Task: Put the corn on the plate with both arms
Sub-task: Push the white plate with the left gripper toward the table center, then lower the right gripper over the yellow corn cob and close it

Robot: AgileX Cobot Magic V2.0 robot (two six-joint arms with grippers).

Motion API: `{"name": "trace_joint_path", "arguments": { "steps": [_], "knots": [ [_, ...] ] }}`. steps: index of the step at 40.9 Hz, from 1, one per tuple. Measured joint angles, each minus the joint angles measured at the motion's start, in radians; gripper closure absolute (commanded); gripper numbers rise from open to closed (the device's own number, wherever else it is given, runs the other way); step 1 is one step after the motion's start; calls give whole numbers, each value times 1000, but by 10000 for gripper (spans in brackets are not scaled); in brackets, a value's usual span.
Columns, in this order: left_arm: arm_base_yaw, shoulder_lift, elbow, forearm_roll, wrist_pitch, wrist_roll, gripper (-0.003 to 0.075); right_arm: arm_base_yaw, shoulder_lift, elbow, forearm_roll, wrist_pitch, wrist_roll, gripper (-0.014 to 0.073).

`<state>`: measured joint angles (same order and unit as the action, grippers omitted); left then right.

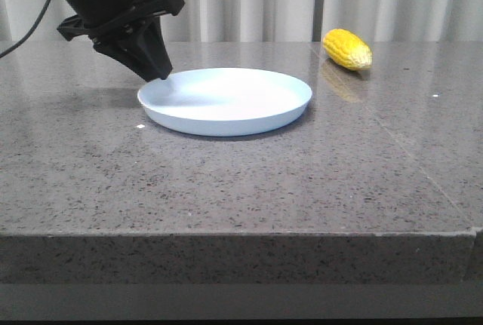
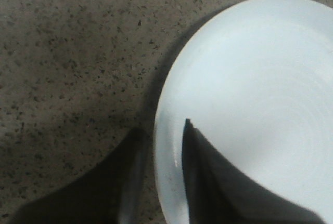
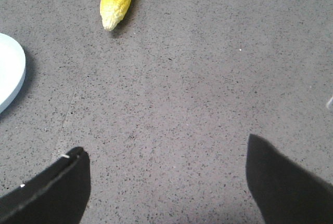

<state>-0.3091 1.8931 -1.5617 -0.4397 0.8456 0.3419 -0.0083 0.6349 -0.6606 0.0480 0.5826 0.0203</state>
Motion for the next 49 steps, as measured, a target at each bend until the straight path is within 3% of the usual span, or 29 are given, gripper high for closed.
{"name": "trace_joint_path", "arguments": {
  "steps": [3, 15, 22, 30, 40, 49],
  "knots": [
    [0, 0, -5, 10, 19, 0, 338, 0, 0, 0, 0, 0, 0, -37],
    [-12, -83, -112, 126, 152, 0, 333, 0, 0, 0, 0, 0, 0, -37],
    [-119, -248, -98, 305, 187, -81, 332, 0, 0, 0, 0, 0, 0, -37],
    [-281, -459, 68, 523, 188, -270, 332, 0, 0, 0, 0, 0, 0, -37],
    [-359, -756, 337, 543, 101, -358, 332, 0, 0, 0, 0, 0, 0, -37],
    [-361, -941, 463, 527, 97, -366, 332, 0, 0, 0, 0, 0, 0, -37]
  ]
}}
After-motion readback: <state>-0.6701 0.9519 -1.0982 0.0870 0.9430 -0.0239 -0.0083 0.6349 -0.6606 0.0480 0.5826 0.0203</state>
